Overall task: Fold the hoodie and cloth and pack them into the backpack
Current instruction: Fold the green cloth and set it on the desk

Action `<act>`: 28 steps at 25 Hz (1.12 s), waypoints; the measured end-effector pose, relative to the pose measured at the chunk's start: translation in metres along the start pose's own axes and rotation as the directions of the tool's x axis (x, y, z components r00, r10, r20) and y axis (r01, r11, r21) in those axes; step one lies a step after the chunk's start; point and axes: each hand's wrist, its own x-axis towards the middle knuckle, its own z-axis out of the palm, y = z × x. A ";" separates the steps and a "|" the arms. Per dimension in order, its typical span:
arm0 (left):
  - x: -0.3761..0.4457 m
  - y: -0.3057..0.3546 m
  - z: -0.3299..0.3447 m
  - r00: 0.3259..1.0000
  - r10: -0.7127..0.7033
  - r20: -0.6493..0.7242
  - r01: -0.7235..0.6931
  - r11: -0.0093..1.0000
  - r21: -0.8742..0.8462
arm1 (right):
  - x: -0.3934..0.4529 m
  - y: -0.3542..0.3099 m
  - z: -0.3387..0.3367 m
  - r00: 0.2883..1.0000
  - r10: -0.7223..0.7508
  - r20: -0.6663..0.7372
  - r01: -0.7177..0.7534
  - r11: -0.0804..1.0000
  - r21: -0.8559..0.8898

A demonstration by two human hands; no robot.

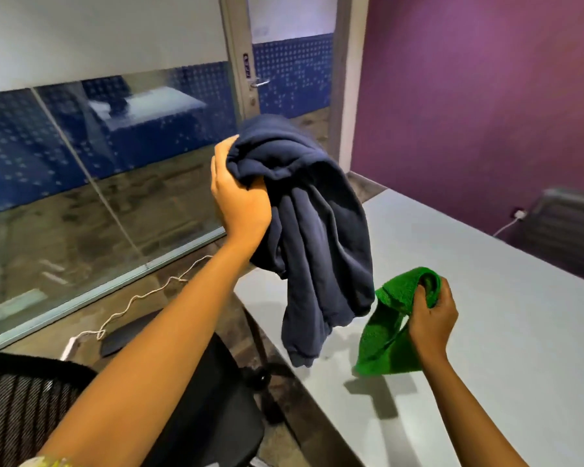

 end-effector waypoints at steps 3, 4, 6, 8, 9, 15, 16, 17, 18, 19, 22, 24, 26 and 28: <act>-0.008 -0.008 0.060 0.983 -0.173 0.058 0.180 0.974 -0.140 | 0.019 0.017 -0.025 0.998 0.048 -0.036 -0.050 0.998 -0.035; -0.012 -0.016 0.074 0.977 -0.203 0.069 0.211 0.967 -0.139 | 0.023 0.021 -0.031 0.997 0.064 -0.040 -0.066 0.997 -0.039; -0.019 -0.032 0.108 0.955 -0.269 0.129 0.289 0.938 -0.188 | 0.036 0.030 -0.042 0.995 0.090 -0.051 -0.093 0.994 -0.053; -0.022 -0.044 0.139 0.899 -0.385 0.210 0.435 0.844 -0.313 | 0.050 0.041 -0.051 0.992 0.103 -0.073 -0.109 0.990 -0.091; -0.020 -0.048 0.153 0.870 -0.428 0.245 0.493 0.777 -0.391 | 0.058 0.046 -0.055 0.990 0.107 -0.095 -0.117 0.987 -0.108; 0.031 -0.070 0.220 0.877 -0.360 0.319 0.481 0.629 -0.611 | 0.105 0.064 -0.063 0.963 0.102 -0.248 -0.145 0.976 -0.163; 0.041 -0.074 0.228 0.886 -0.324 0.332 0.464 0.616 -0.637 | 0.111 0.065 -0.062 0.957 0.101 -0.271 -0.150 0.974 -0.167; 0.050 -0.078 0.235 0.903 -0.283 0.324 0.430 0.623 -0.654 | 0.116 0.066 -0.060 0.952 0.098 -0.289 -0.152 0.974 -0.171; 0.057 -0.081 0.239 0.921 -0.237 0.310 0.387 0.657 -0.647 | 0.121 0.066 -0.058 0.948 0.093 -0.304 -0.151 0.973 -0.172; 0.063 -0.090 0.244 0.936 -0.184 0.300 0.341 0.684 -0.645 | 0.125 0.068 -0.057 0.945 0.090 -0.316 -0.150 0.974 -0.172; 0.055 -0.126 0.238 0.889 -0.134 0.438 0.401 0.689 -0.603 | 0.128 0.072 -0.052 0.943 0.079 -0.323 -0.148 0.970 -0.194; 0.032 -0.175 0.224 0.817 -0.047 0.575 0.337 0.848 -0.410 | 0.124 0.076 -0.049 0.944 0.088 -0.319 -0.161 0.965 -0.208; -0.001 -0.236 0.198 0.617 0.111 0.779 -0.046 0.993 -0.105 | 0.116 0.080 -0.048 0.948 0.115 -0.295 -0.183 0.959 -0.215; -0.039 -0.285 0.165 0.239 0.039 0.970 -0.441 0.895 0.072 | 0.108 0.089 -0.049 0.948 0.181 -0.261 -0.242 0.944 -0.224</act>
